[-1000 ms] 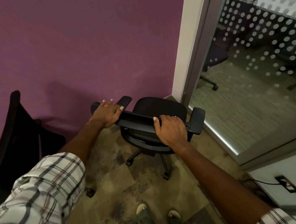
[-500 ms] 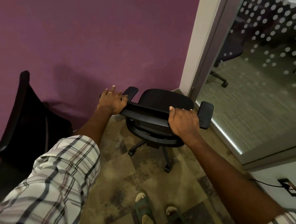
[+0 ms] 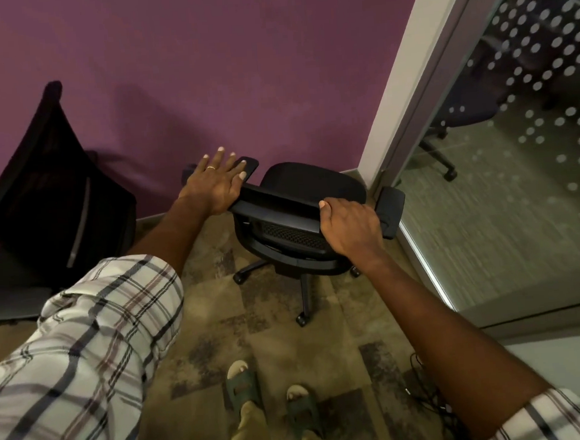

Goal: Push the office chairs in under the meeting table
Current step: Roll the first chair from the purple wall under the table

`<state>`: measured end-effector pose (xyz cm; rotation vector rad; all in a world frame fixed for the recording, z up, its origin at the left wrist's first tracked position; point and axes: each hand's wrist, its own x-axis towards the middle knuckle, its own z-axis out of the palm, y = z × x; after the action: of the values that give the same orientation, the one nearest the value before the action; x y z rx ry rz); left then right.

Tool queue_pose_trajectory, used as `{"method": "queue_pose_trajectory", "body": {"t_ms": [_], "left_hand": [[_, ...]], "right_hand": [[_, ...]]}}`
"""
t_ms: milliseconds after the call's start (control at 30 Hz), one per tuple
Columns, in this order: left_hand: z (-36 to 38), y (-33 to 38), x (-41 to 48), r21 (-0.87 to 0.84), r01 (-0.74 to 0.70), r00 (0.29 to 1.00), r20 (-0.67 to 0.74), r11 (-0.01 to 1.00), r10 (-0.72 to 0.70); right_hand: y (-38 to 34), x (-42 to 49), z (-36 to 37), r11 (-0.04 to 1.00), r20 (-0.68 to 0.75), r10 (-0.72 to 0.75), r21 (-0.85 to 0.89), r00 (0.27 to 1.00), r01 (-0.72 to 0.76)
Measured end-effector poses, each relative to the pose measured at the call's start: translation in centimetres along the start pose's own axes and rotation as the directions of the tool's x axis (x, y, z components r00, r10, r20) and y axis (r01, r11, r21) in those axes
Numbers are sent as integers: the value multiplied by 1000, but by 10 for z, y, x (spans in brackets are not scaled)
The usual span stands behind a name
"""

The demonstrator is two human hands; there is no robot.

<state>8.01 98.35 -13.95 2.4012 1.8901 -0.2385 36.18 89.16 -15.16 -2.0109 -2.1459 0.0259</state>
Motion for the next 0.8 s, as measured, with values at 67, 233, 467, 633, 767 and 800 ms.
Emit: {"method": "queue_pose_trajectory", "body": {"t_ms": [67,233,467,633,767,800], "left_hand": [[7,14,-13,-36,-21,1000,19,999,22],[11,21,-36,-50,37,999,6,998,-37],[17,51,-72,-50,59,997,-47,997,-62],[21,60,-95,-33,87,992,-94,996,-90],[31,82,-123,-42,118,986,-116,992,-122],[32,87,-124,-45,117,986,-118,992,-122]], "right_hand": [[11,-11,0,998,9,-57,-17,998,57],[17,-20,-1,990,29,-137,-13,990,137],[38,-42,-3,984,3,-177,-9,984,177],[43,-53,-7,978,17,-207,26,978,207],[59,-71,-13,970,29,-244,10,969,244],[63,-72,-15,970,30,-244,5,969,244]]}}
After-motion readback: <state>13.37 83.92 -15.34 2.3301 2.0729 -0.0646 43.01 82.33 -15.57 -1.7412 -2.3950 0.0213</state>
